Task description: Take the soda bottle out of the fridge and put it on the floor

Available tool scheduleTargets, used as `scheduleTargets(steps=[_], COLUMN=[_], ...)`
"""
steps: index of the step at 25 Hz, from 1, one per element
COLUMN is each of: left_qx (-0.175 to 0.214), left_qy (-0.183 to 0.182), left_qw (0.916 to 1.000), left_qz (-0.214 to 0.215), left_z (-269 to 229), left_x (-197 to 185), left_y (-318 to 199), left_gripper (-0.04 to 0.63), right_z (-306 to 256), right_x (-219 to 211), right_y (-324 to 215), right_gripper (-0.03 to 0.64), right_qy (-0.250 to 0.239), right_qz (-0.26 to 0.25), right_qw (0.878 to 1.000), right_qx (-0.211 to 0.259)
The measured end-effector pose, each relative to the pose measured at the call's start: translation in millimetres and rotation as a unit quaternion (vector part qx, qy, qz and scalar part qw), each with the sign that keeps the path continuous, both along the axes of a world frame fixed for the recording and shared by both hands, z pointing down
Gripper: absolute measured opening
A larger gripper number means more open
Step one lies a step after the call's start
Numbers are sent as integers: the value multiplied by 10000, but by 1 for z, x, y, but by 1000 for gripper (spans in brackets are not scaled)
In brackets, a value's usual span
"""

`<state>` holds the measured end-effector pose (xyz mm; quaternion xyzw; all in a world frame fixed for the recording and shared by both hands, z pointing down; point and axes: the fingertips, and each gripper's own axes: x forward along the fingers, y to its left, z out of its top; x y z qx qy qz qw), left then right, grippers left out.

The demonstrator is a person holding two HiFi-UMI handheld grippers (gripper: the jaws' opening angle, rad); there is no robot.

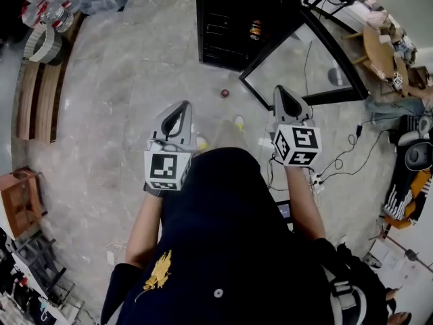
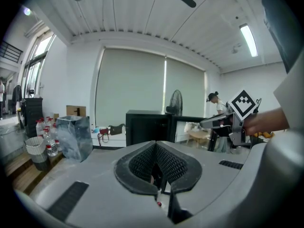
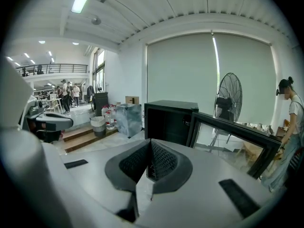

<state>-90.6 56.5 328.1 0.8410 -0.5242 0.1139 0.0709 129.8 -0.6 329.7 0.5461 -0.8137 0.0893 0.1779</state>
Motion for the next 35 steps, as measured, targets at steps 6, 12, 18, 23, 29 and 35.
scheduleTargets(steps=[6,12,18,23,29,35], left_qx=[-1,3,2,-9,-81,-562], left_qy=[-4,15,0,-32,2,665], left_qw=[10000,10000,9999,9999,9997,9947], left_qz=[-39,-94,-105,-113,-224,547], left_z=[1,0,1,1,26,41], left_x=[0,-1,-2,-5,34,129], left_y=[1,2,5,6,-1,28], left_gripper=[18,18,18,18,18,18], right_z=[1,-1,0,0,22,18], right_x=[1,1,1,-1,41,141], right_y=[0,0,2,3,-4,62], right_gripper=[-5,-5,-5,-5,-5,-5], right_qy=[5,22,18,-6,19,701], right_qz=[-8,-39,-37,-31,-65,714], right_qw=[10000,10000,10000,10000,9999,9930], right_qx=[4,19,41,35,-76,-632])
